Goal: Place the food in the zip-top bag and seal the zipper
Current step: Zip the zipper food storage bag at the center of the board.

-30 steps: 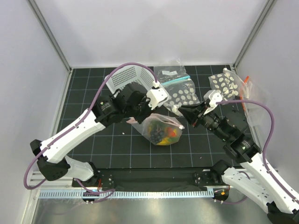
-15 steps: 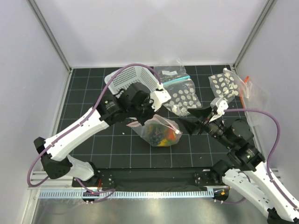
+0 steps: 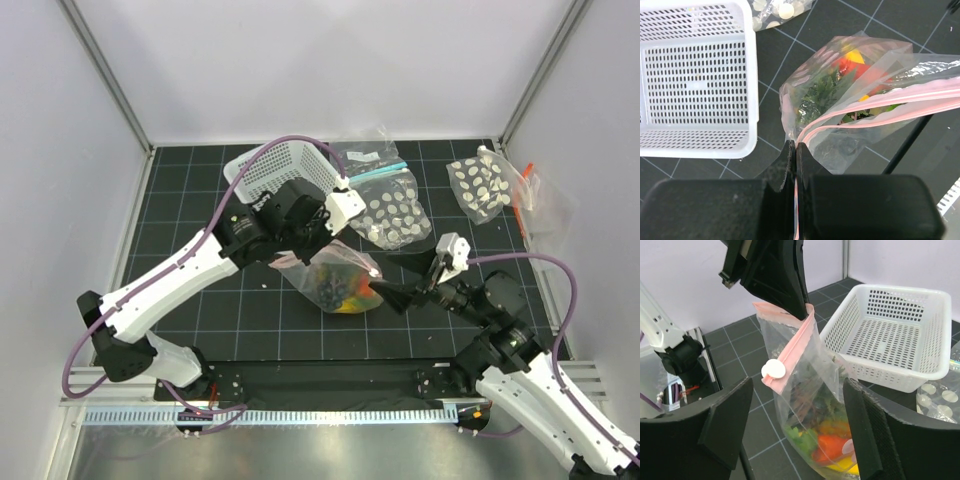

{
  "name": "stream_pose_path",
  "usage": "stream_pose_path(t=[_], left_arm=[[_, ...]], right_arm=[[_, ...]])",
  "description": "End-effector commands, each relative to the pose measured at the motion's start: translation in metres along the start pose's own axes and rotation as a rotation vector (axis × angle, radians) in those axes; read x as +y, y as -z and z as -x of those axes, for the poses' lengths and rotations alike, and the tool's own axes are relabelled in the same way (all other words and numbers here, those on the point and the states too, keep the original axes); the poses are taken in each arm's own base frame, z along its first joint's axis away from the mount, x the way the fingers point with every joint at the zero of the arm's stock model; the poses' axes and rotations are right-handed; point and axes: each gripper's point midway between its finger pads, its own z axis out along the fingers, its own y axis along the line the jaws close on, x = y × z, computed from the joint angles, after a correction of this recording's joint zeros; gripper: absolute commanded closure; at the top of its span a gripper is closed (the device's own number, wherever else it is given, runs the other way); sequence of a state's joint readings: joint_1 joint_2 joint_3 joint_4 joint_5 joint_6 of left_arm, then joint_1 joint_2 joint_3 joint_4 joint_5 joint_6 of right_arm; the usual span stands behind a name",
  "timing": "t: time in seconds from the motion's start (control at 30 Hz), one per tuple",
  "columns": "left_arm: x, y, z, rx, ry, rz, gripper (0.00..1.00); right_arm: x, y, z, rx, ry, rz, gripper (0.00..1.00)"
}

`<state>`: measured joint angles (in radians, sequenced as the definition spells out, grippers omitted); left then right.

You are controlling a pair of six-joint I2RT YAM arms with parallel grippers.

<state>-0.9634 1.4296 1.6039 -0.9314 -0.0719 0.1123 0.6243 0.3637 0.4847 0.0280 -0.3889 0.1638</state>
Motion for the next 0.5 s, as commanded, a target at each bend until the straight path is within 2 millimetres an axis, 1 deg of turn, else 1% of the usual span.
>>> stream_pose_path(t=[0.0,0.13,0.17,0.27,0.3,0.33,0.37,0.47], left_arm=[[0.007,0.004,0.011,-0.054,0.010,0.032,1.00],[0.006,0.006,0.012,-0.061,0.005,0.026,1.00],[0.007,0.007,0.013,-0.066,0.007,0.027,1.00],[0.007,0.008,0.013,-0.067,0.004,0.027,1.00],[0.007,0.008,0.014,-0.068,0.006,0.030,1.00],[0.007,0.009,0.014,-0.070,0.003,0.029,1.00],[0.007,0.008,0.015,-0.070,0.006,0.027,1.00],[0.006,0.011,0.016,-0.076,0.008,0.022,1.00]], right_arm=[[0.000,-0.012,0.004,-0.017,0.044,0.038,0.23],[-0.006,-0.020,-0.002,0.015,0.063,0.033,0.23],[-0.006,-0.021,-0.001,0.017,0.076,0.035,0.24],[-0.006,-0.025,-0.006,0.047,0.074,0.051,0.33],[-0.006,-0.025,-0.007,0.051,0.073,0.051,0.41],[-0.007,-0.026,-0.007,0.049,0.073,0.046,0.46],[-0.008,-0.026,-0.007,0.046,0.073,0.044,0.59],[-0.006,-0.026,-0.001,0.034,0.071,0.044,0.82]])
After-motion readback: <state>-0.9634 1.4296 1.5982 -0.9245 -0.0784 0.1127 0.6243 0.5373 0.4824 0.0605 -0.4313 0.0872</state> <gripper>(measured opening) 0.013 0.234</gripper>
